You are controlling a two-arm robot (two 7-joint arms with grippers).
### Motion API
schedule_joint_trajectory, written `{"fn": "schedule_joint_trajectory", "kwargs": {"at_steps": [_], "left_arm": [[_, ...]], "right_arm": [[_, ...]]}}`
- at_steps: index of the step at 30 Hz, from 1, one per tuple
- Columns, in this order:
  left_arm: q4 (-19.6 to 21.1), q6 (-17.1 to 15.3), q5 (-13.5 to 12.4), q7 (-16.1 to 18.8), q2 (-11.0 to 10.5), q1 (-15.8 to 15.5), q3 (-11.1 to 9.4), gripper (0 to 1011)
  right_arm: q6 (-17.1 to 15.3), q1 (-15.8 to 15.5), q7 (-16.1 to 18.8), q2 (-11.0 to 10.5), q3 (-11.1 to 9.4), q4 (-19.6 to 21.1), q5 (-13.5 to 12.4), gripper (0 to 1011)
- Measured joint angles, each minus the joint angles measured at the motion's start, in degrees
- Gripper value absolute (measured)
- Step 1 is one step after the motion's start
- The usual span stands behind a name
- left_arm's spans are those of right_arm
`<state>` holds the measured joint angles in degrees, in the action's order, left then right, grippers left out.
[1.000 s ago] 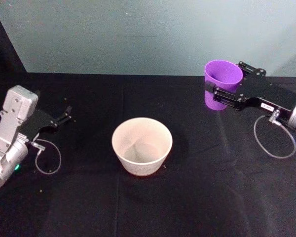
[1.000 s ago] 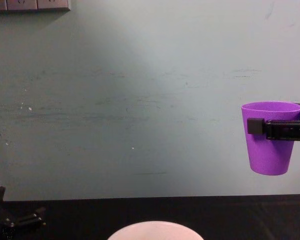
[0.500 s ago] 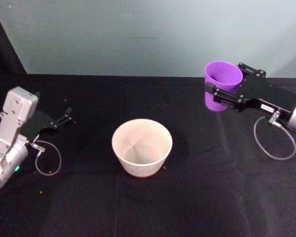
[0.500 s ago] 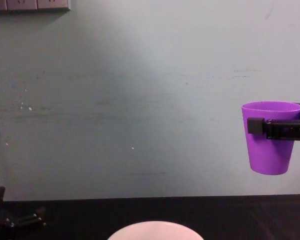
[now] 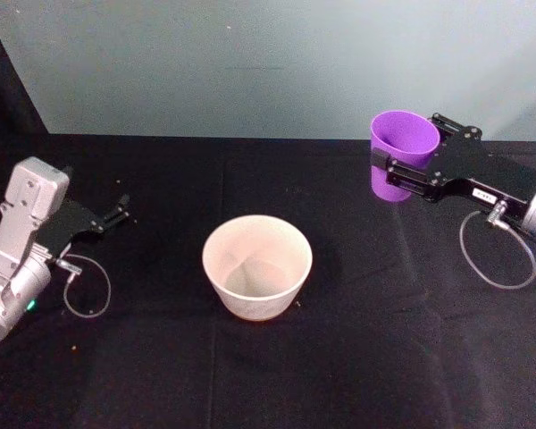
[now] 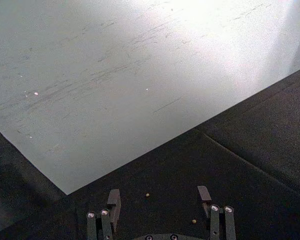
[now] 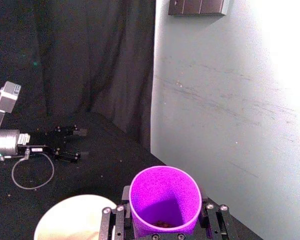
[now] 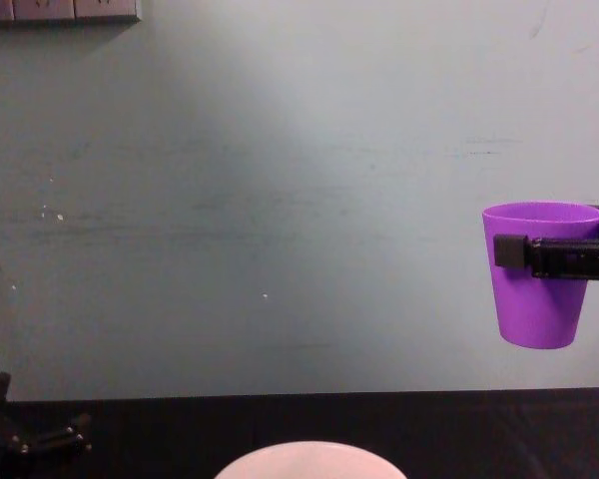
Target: Pick up the cup and pour the mung beans from the cup into the bowl.
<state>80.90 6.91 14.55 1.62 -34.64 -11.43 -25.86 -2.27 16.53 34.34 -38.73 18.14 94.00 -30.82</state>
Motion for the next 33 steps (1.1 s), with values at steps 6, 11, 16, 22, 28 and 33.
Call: {"fn": "schedule_joint_trajectory", "kwargs": {"at_steps": [6,11,16,22,28,33], "left_arm": [[0.0,0.0,0.0,0.0,0.0,0.0,0.0,1000],[0.0,0.0,0.0,0.0,0.0,0.0,0.0,1000],[0.0,0.0,0.0,0.0,0.0,0.0,0.0,1000],[0.0,0.0,0.0,0.0,0.0,0.0,0.0,1000],[0.0,0.0,0.0,0.0,0.0,0.0,0.0,1000],[0.0,0.0,0.0,0.0,0.0,0.0,0.0,1000]], "right_arm": [[0.0,0.0,0.02,0.0,0.0,0.0,0.0,736],[0.0,0.0,0.05,0.0,0.0,0.0,0.0,736],[0.0,0.0,0.07,0.0,0.0,0.0,0.0,736],[-0.01,0.0,0.08,0.0,0.0,0.0,0.01,736],[0.0,0.0,0.07,0.0,0.0,0.0,0.01,736],[-0.01,0.0,0.08,0.0,0.01,0.0,0.01,736]]}}
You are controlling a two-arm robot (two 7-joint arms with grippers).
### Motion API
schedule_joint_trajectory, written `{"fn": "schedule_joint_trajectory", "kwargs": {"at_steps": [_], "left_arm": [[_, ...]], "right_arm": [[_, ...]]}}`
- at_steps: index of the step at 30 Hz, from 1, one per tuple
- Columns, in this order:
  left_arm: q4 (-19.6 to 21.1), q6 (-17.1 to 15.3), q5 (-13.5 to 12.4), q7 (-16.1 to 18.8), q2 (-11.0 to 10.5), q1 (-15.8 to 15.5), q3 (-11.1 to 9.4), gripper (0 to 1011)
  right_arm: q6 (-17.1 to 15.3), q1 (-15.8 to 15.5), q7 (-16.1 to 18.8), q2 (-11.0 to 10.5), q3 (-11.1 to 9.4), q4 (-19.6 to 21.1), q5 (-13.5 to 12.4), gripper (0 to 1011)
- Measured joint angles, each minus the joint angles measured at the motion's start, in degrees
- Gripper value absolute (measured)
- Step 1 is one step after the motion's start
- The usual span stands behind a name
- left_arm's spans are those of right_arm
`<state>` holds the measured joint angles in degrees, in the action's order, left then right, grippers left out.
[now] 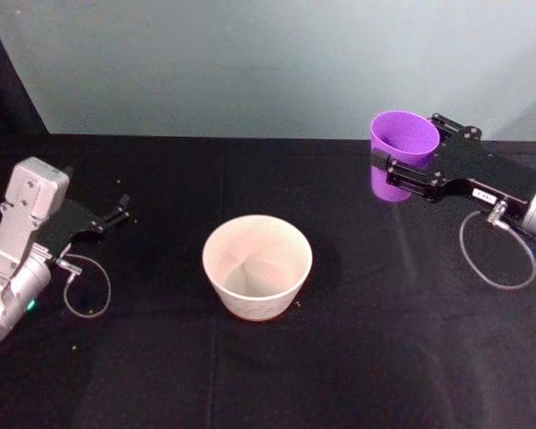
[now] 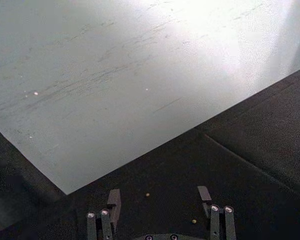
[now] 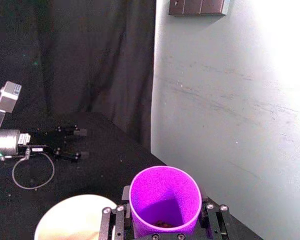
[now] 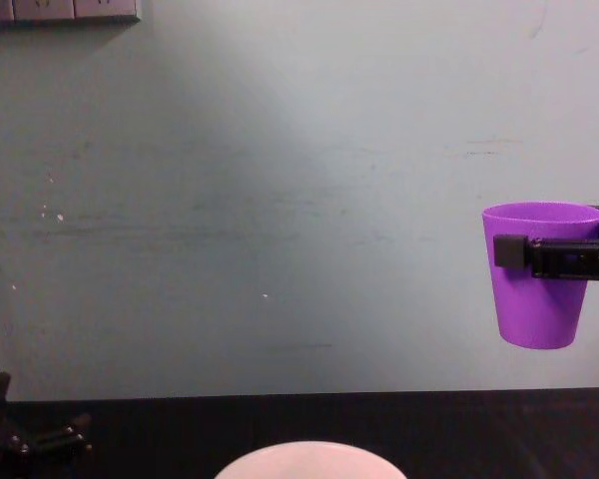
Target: Pick up the cup and pour the mung beans from the cup into the bowl.
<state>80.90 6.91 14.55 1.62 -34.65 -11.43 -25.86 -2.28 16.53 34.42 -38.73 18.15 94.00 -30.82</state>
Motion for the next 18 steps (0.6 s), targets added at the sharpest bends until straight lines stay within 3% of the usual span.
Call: {"fn": "schedule_joint_trajectory", "kwargs": {"at_steps": [18], "left_arm": [[0.0,0.0,0.0,0.0,0.0,0.0,0.0,1000]], "right_arm": [[0.0,0.0,0.0,0.0,0.0,0.0,0.0,737]]}}
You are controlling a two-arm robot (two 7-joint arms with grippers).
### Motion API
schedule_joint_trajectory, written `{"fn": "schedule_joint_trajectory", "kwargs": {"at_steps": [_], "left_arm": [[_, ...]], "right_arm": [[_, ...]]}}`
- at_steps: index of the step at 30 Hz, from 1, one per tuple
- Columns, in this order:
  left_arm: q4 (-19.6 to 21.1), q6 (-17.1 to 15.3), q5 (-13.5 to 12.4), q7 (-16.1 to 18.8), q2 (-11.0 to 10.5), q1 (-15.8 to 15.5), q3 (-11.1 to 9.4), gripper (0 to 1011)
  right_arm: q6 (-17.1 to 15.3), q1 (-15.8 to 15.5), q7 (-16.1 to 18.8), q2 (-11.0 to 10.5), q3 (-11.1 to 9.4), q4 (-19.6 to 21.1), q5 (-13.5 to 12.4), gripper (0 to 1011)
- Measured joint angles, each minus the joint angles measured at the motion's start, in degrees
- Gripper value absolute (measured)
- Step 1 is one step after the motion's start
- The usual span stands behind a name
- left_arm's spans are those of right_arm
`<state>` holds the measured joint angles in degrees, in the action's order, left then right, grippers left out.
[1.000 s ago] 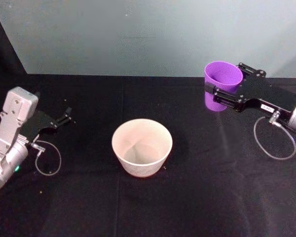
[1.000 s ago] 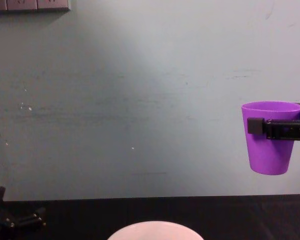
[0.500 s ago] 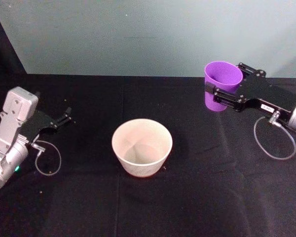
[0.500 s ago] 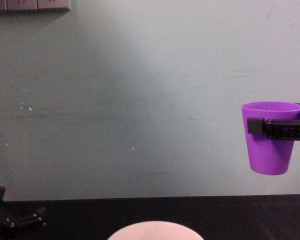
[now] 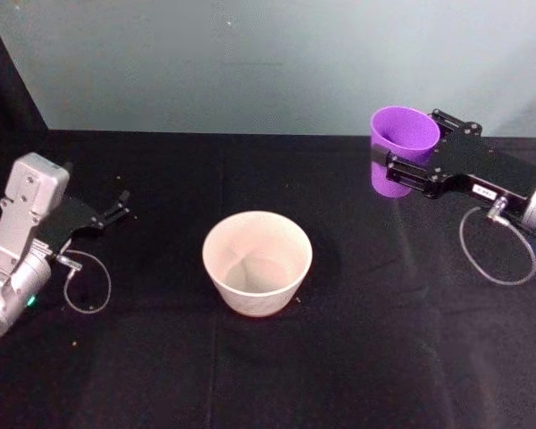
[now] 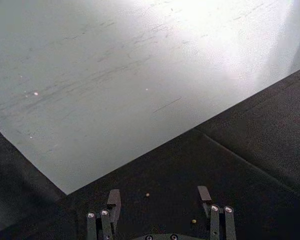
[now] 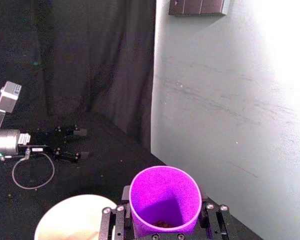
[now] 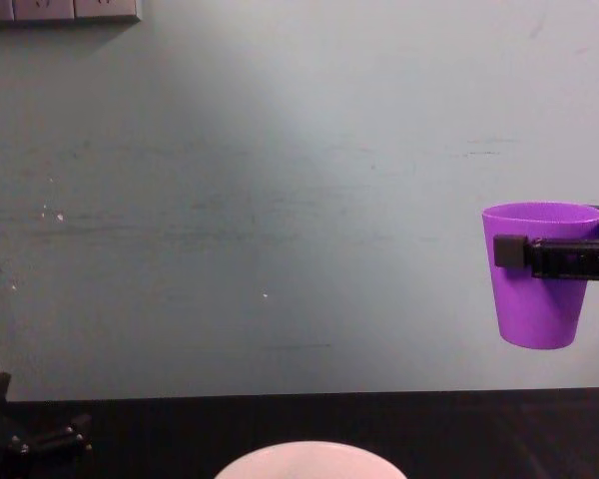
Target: Pick up the cup and pour the mung beans from the cup into the bowl.
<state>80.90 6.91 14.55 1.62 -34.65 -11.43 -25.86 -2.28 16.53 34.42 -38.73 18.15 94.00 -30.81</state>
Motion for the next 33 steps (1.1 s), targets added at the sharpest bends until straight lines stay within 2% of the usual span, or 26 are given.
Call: {"fn": "schedule_joint_trajectory", "kwargs": {"at_steps": [33], "left_arm": [[0.0,0.0,0.0,0.0,0.0,0.0,0.0,1000]], "right_arm": [[0.0,0.0,0.0,0.0,0.0,0.0,0.0,737]]}}
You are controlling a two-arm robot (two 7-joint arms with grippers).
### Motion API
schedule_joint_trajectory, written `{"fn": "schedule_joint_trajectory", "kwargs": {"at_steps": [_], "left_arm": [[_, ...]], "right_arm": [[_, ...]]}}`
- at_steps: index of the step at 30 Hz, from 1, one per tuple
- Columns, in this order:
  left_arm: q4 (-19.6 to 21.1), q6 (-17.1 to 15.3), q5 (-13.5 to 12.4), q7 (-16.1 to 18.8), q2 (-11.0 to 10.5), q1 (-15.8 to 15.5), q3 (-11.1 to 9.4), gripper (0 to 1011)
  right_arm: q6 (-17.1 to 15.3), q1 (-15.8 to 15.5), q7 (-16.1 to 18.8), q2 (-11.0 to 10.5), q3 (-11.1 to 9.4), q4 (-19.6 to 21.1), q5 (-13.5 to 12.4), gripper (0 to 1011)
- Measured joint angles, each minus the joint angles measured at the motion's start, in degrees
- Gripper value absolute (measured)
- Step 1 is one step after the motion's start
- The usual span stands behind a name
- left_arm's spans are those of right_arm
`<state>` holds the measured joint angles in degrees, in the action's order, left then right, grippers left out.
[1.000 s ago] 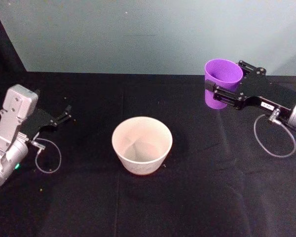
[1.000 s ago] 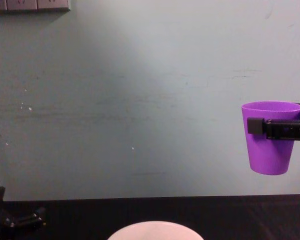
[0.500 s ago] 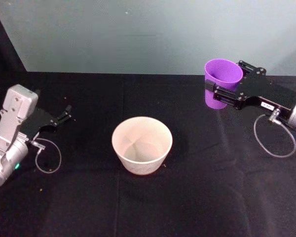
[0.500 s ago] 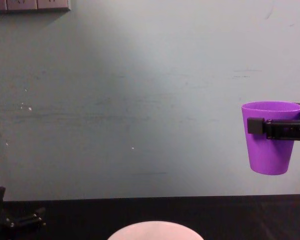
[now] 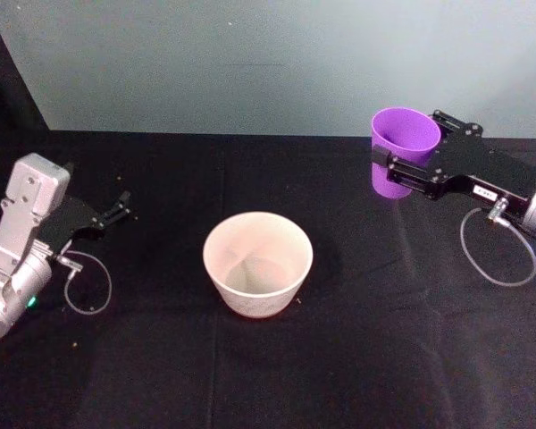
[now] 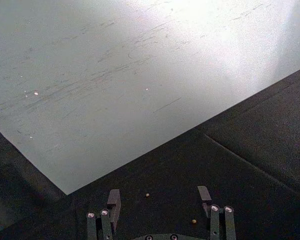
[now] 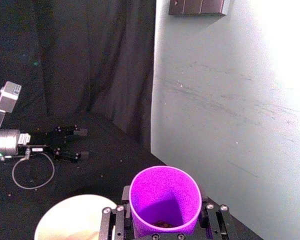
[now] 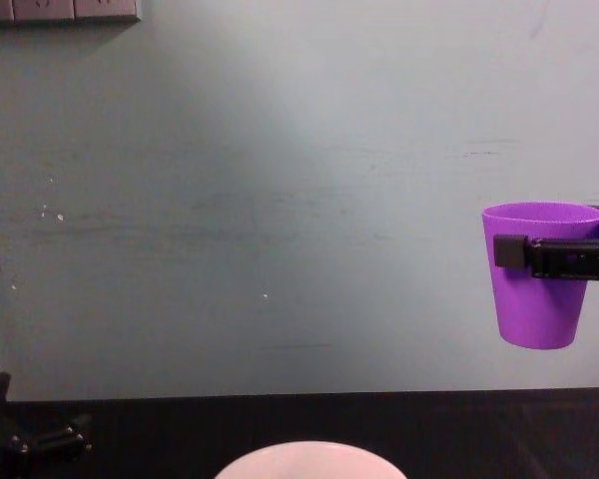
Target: Pick up the cup and pour the mung beans from the cup into the bowl.
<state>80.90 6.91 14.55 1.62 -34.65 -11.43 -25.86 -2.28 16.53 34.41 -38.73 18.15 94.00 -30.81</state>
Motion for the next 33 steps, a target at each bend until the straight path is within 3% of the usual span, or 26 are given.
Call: {"fn": "schedule_joint_trajectory", "kwargs": {"at_steps": [33], "left_arm": [[0.0,0.0,0.0,0.0,0.0,0.0,0.0,1000]], "right_arm": [[0.0,0.0,0.0,0.0,0.0,0.0,0.0,736]]}}
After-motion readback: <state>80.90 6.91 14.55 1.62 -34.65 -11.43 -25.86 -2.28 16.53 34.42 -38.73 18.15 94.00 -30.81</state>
